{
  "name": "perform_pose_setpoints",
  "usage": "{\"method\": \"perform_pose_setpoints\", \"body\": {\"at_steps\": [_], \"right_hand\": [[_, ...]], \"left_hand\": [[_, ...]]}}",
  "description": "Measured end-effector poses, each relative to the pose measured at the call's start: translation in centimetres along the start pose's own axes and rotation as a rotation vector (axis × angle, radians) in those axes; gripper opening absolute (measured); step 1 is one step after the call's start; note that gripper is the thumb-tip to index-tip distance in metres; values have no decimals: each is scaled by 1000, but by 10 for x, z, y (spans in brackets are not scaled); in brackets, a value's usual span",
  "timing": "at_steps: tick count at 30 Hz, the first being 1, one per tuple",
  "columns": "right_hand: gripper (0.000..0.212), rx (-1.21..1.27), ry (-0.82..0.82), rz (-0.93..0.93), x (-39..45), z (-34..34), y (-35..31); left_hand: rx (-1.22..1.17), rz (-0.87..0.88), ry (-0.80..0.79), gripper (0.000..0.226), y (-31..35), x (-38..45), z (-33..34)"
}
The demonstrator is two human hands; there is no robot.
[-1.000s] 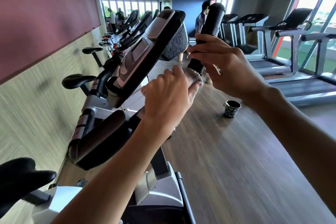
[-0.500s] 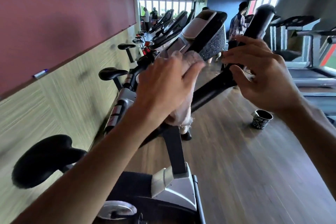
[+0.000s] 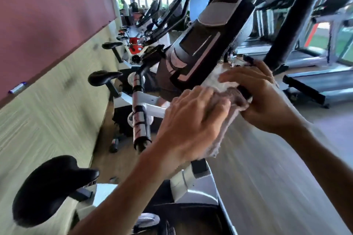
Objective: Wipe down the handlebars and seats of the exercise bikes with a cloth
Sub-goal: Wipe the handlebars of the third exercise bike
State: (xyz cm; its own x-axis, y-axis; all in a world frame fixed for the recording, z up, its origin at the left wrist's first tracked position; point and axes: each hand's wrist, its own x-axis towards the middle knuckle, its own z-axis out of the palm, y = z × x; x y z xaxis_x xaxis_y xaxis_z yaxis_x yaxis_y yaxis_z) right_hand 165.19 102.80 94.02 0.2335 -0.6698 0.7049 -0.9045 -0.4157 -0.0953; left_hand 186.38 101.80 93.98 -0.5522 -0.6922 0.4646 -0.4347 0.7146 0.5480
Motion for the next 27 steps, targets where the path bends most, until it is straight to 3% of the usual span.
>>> {"method": "perform_pose_setpoints", "body": {"at_steps": [3, 5, 11, 16, 23, 27], "right_hand": [[32, -5, 19, 135, -1, 1, -15], [38, -4, -16, 246, -6, -2, -26], [59, -115, -156, 330, -31, -14, -41], [53, -144, -222, 408, -22, -22, -52], [56, -201, -240, 429, -24, -23, -65], [53, -203, -291, 426, -14, -33, -73]], "left_hand": [[64, 80, -103, 73, -16, -11, -7], [93, 118, -118, 79, -28, -26, -13], [164, 112, -201, 76, -38, -43, -20], [176, 103, -192, 68, -12, -3, -6], [180, 128, -169, 83, -55, -68, -21], [161, 66, -113, 79, -48, -73, -18]]}}
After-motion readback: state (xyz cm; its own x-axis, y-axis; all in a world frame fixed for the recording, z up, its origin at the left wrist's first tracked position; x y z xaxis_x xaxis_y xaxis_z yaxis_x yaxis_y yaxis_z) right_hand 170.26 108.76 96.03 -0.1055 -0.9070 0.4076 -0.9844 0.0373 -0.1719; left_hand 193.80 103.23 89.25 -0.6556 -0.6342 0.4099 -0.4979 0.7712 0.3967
